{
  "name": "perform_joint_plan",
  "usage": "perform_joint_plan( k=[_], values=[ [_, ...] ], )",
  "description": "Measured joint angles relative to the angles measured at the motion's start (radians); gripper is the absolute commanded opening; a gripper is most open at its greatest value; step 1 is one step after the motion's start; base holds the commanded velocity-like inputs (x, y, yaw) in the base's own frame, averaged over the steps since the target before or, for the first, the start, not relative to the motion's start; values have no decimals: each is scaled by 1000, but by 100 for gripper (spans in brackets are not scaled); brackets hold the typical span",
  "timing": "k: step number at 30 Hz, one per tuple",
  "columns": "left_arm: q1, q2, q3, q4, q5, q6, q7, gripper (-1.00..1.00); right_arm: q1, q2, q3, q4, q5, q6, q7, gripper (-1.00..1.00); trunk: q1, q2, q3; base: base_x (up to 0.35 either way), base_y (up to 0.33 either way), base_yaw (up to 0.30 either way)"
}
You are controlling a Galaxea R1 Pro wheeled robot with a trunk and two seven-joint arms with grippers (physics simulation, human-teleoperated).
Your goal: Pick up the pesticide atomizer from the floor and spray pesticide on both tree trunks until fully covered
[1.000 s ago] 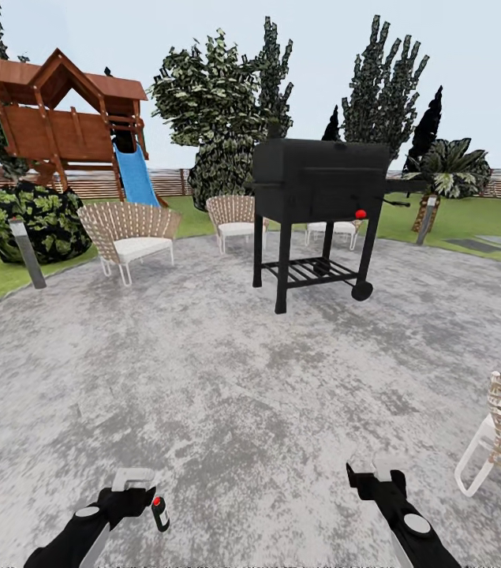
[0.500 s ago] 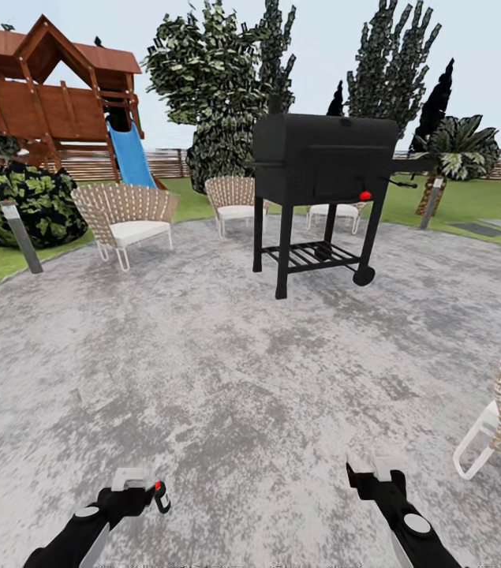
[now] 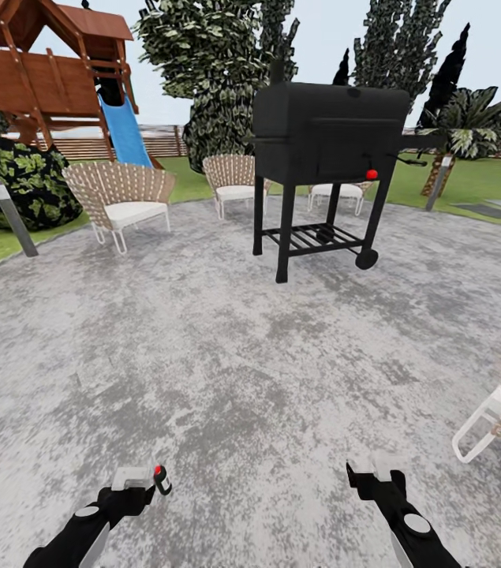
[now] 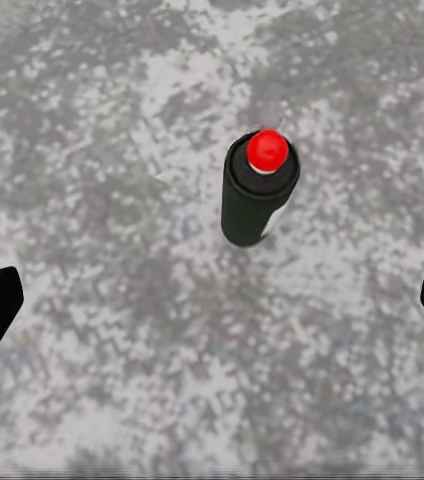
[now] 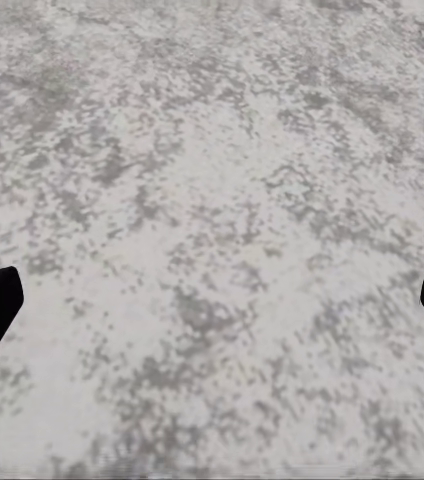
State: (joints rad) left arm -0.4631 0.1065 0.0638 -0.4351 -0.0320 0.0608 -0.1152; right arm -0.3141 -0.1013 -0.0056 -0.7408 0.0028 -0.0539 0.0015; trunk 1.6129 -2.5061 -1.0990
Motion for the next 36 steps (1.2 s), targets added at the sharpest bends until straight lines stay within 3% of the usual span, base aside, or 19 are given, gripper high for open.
perform_joint_plan(
  k=[15, 19, 27, 36],
  values=[
    [1, 0, -2, 0, -1, -3, 0, 100, 0, 0, 0, 3, 1, -1, 0, 100, 7, -4, -82, 0, 0, 0],
    [4, 0, -5, -1, -1, -13, 0, 100, 0, 0, 0, 5, 1, -1, -2, 100, 7, -4, -88, 0, 0, 0],
    [8, -2, -9, 21, 0, -246, 2, 100, 0, 0, 0, 6, 1, -2, -4, 100, 7, -4, -101, 0, 0, 0],
    [8, 0, -2, 46, 0, -281, 4, 100, 0, 0, 0, 5, 0, -3, -4, 100, 7, -4, -104, 11, 0, 0]
  ],
)
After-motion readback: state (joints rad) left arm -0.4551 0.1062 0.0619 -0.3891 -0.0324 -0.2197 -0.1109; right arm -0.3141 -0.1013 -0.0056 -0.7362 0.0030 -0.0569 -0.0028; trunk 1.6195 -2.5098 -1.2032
